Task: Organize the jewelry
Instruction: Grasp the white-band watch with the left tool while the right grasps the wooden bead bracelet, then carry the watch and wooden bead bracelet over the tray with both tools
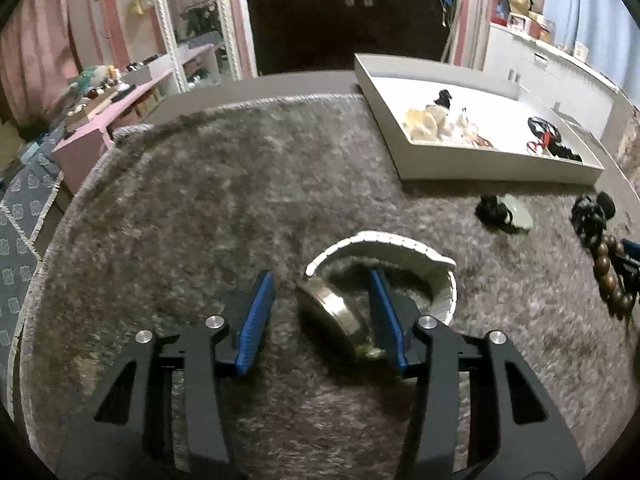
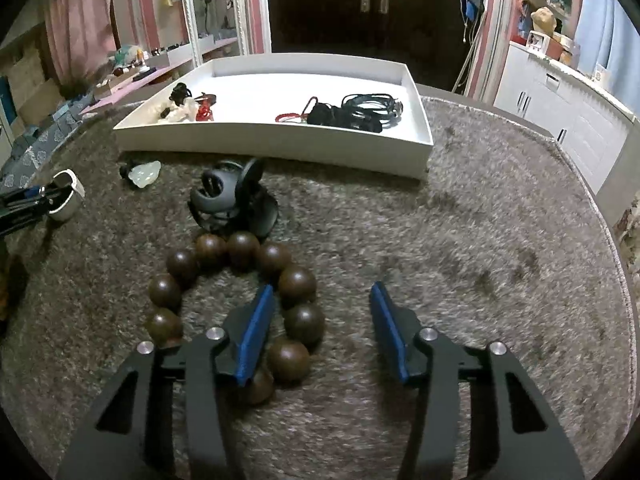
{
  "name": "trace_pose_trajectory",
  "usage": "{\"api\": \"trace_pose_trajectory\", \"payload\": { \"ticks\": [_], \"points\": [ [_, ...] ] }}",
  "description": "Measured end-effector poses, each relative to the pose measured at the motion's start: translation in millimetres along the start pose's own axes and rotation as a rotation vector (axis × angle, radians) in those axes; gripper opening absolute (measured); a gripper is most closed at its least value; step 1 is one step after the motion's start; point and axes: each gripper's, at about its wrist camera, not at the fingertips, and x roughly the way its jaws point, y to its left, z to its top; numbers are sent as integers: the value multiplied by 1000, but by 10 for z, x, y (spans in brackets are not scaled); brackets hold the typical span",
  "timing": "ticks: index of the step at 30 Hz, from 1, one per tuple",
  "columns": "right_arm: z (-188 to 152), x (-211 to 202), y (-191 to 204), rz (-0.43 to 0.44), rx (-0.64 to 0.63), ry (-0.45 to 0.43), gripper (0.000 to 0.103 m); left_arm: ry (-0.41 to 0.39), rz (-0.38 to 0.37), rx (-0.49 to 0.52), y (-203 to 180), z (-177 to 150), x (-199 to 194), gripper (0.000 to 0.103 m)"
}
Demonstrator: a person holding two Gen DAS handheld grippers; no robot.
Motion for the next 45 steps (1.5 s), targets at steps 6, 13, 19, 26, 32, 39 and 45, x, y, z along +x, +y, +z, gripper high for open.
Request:
{"api": "trace_pose_trajectory", "payload": {
  "ticks": [6,13,19,26,32,39,45],
  "points": [
    [-34,-34,88,19,-46,-17,22,-16,-18,-7,-8,-14,-34,24],
    [-33,-121,-90,89,35,-36,19,-25,-42,-25,23,-45,-96,12],
    [11,-348,-156,159,62,-120,19,-43,-44,6,-56,-51,-147,12],
    [145,-570,-142,161,53,-185,19,-85,-49,19,-164,48,-326,12],
    [400,-721,-128,128,30,-221,19,-120,-52,30,-270,294,-498,12],
    [774,-782,-220,105,37,-250,19,-177,-70,42,-445,738,-688,12],
    [1098,-755,-247,90,28,-266,19,-206,-91,55,-591,1075,-708,12]
  ]
}}
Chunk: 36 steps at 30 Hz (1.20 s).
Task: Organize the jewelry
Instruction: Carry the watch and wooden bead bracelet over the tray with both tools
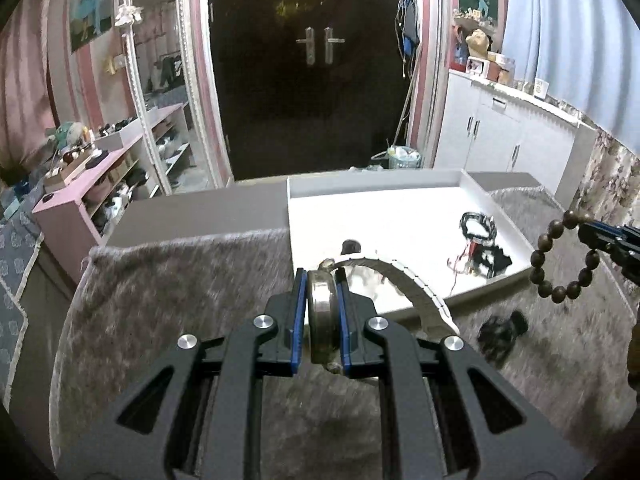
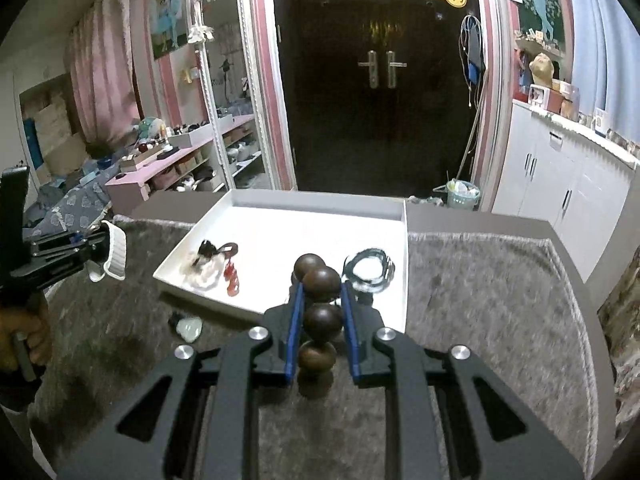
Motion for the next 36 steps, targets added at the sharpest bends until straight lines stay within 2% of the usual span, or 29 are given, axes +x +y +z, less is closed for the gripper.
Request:
{"api": "trace_pose_trajectory", "payload": {
  "ticks": [7,14,22,29,36],
  "points": [
    [325,286,-4,8,-6,-12,19,-11,-10,0,-89,352,314,12],
    [584,698,74,38,-2,-11,19,33,-21,-17,-150,564,973,12],
    [700,1199,126,75,20,16,19,90,-11,-61,-65,628,1623,12],
    [710,1504,136,92,18,45,19,116,-4,-75,-8,581,1900,12],
    [685,1639,86,87,21,71,19,149,2,-89,41,557,2036,12]
  ]
}}
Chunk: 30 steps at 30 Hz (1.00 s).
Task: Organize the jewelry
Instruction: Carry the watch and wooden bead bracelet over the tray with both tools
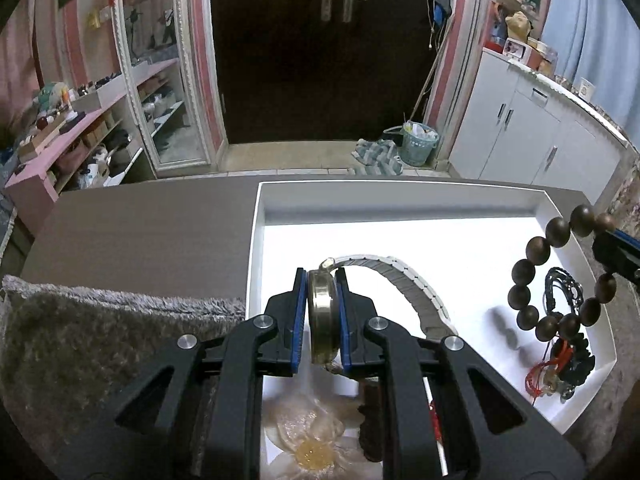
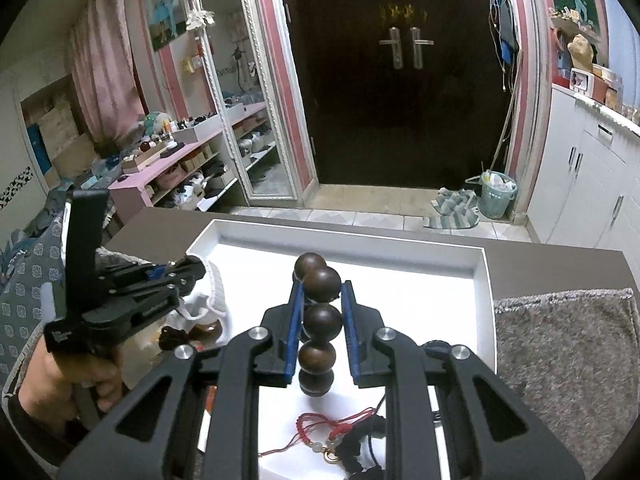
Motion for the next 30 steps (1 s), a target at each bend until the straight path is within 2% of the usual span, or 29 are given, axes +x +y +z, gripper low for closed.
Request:
{"api": "trace_pose_trajectory", "payload": {
  "ticks": [12,16,26,28,30],
  "points": [
    [-6,171,-94,-39,18,52,19,50,25,23,-28,38,122,13],
    [-35,212,-111,-60,13,68,19,56,37,14,-15,72,155,21],
    [-102,324,-193,-96,19,121,19,52,43,19,4,48,144,22],
    [-127,349,-256,-129,24,137,19,48,44,14,15,36,132,26],
    [-147,379,-330,-152,36,156,19,42,48,11,33,26,112,34]
  ]
}}
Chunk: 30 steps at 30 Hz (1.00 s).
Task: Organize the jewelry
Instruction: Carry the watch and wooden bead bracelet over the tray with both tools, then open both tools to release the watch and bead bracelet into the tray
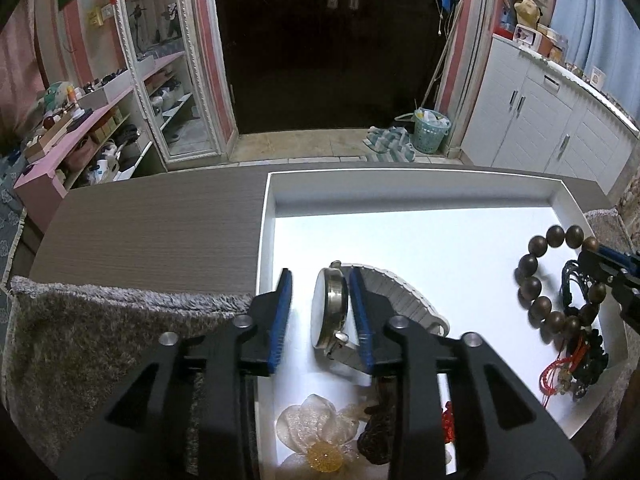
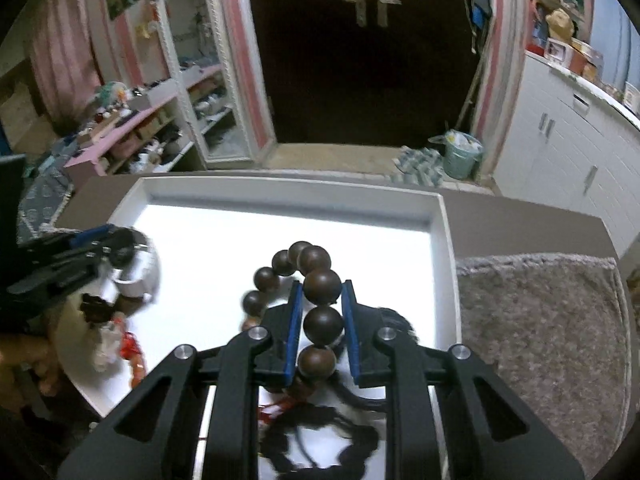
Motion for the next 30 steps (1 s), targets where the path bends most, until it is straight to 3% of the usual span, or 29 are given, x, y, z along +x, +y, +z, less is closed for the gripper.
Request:
{"api": "trace_pose_trajectory", "payload": {
  "ticks": [5,18,21,28,30],
  "points": [
    [-28,74,-103,-19,23,29,21,-17,15,3,1,1,-38,45],
    [-25,25,-145,-51,20,19,21,-27,15,1,32,-20,-72,46],
    [-16,-10,-170,-54,29,8,39,-28,15,2,32,-20,-76,47],
    [2,-22,-178,-87,23,-7,40,-37,8,0,32,-20,-122,49],
    [-3,-6,-191,-107,23,-6,45,-39,6,-1,32,-31,-135,51]
  ]
}}
